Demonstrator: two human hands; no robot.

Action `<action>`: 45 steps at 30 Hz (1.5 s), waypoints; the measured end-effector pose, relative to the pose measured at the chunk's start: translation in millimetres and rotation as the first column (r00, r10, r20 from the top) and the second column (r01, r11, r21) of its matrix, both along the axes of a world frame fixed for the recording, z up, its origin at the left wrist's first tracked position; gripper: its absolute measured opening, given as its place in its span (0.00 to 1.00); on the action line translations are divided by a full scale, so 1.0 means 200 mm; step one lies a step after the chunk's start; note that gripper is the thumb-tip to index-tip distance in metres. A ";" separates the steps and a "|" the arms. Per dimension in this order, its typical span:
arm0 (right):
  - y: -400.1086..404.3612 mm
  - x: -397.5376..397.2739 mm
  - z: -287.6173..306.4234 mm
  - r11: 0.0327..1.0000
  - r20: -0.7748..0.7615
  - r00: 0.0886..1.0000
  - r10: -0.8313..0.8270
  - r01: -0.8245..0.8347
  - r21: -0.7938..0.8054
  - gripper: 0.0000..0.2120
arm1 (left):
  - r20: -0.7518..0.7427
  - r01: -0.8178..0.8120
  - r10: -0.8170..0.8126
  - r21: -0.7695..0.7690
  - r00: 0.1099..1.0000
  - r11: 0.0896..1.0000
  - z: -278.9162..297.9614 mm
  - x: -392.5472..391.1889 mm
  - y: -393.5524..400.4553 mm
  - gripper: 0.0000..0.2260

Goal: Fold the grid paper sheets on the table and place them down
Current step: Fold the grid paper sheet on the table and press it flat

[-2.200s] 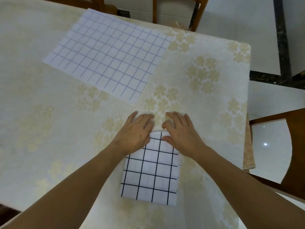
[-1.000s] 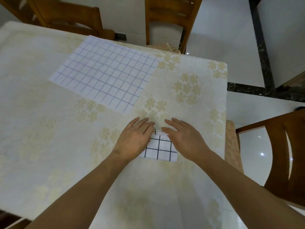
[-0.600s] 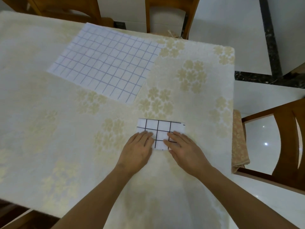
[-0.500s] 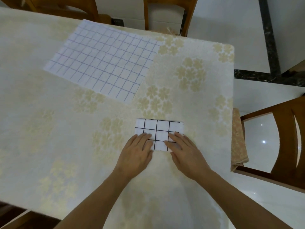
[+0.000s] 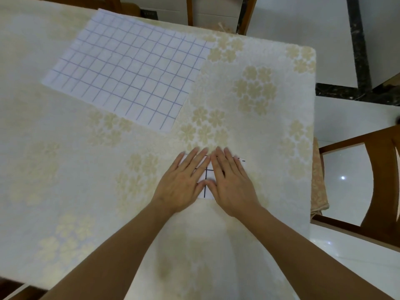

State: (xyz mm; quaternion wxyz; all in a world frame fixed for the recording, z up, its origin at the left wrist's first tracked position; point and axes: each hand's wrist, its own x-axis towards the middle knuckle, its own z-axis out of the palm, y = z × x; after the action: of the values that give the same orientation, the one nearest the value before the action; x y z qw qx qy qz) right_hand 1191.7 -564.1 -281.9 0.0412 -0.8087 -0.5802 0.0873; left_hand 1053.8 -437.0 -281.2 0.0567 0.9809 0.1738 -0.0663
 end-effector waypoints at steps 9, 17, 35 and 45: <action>-0.02 0.08 -0.06 0.997 0.005 0.998 0.057 -0.057 -0.057 0.39 | -0.006 -0.082 0.082 -0.044 0.997 0.996 -0.05 -0.02 0.00 0.30; -0.05 0.11 -0.04 0.996 -0.008 1.000 0.021 -0.022 -0.082 0.40 | -0.002 -0.156 0.156 -0.042 0.988 0.987 -0.03 -0.06 0.01 0.33; -0.18 0.17 0.09 0.920 -0.058 0.921 -0.386 0.389 0.041 0.29 | 0.214 -0.604 0.641 -0.218 0.737 0.767 0.09 -0.08 -0.07 0.24; -0.14 0.04 0.14 0.702 -0.299 0.657 -0.692 0.709 -0.067 0.14 | 0.110 -0.803 0.891 -0.395 0.441 0.446 0.15 -0.04 -0.16 0.09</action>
State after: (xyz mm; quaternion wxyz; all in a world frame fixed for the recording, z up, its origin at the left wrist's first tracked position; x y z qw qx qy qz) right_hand 1199.2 -591.5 -253.5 0.1818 -0.9447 -0.2128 0.1708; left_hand 1044.9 -469.8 -250.5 0.2485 0.7346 0.6236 0.0982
